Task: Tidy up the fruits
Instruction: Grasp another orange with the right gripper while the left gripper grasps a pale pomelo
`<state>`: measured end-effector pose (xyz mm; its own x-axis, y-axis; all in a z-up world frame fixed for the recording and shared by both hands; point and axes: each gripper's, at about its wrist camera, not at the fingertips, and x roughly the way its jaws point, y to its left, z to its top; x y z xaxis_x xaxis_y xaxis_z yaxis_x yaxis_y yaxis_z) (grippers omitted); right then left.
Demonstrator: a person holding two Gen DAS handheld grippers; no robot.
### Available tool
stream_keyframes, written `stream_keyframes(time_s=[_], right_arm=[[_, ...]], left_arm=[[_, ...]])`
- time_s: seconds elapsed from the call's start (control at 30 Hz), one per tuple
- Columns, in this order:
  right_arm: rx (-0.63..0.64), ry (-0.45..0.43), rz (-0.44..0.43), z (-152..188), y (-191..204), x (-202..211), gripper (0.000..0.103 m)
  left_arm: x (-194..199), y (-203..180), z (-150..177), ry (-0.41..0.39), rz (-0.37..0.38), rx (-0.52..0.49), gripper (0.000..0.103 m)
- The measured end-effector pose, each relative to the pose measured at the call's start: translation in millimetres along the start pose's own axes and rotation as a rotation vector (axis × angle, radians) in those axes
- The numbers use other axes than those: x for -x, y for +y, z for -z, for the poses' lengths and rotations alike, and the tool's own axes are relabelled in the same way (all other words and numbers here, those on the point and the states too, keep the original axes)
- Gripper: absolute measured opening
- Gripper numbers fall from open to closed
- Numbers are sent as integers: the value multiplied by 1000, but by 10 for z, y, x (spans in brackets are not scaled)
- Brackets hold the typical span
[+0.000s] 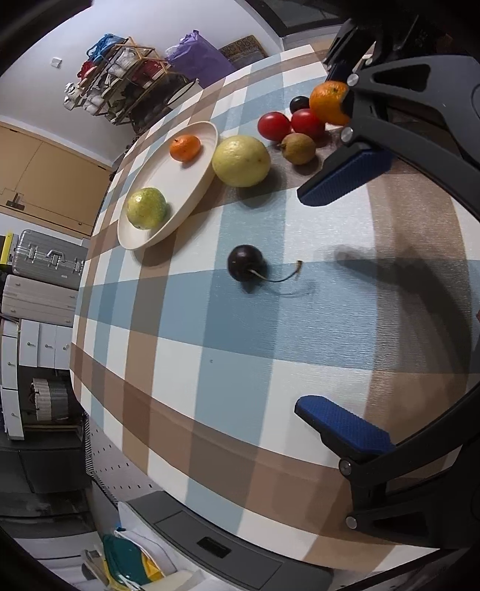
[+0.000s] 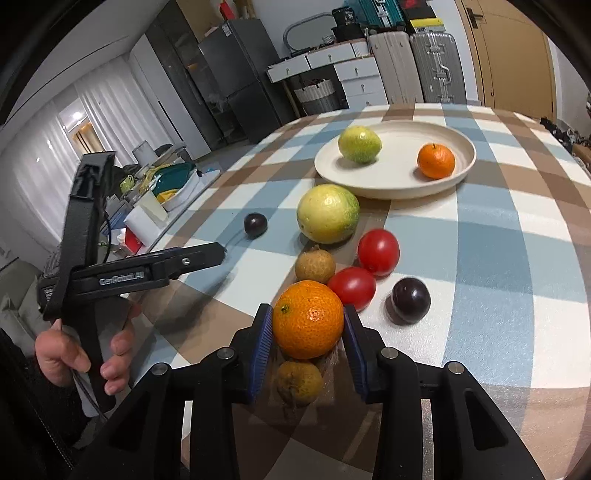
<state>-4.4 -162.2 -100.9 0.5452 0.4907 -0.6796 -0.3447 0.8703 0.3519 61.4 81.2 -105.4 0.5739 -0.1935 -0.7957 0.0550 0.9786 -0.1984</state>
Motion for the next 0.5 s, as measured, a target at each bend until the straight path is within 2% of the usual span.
stream_keyframes(time_s=[0.27,0.5], right_arm=[[6,-47,-10,-85,4,145,38],[-21,-75,-1,-143,-107,251,38]], left_arm=[[-52,-143,-169,0,24,-32,102],[-128,-444,-357,-2,81,-97,102]])
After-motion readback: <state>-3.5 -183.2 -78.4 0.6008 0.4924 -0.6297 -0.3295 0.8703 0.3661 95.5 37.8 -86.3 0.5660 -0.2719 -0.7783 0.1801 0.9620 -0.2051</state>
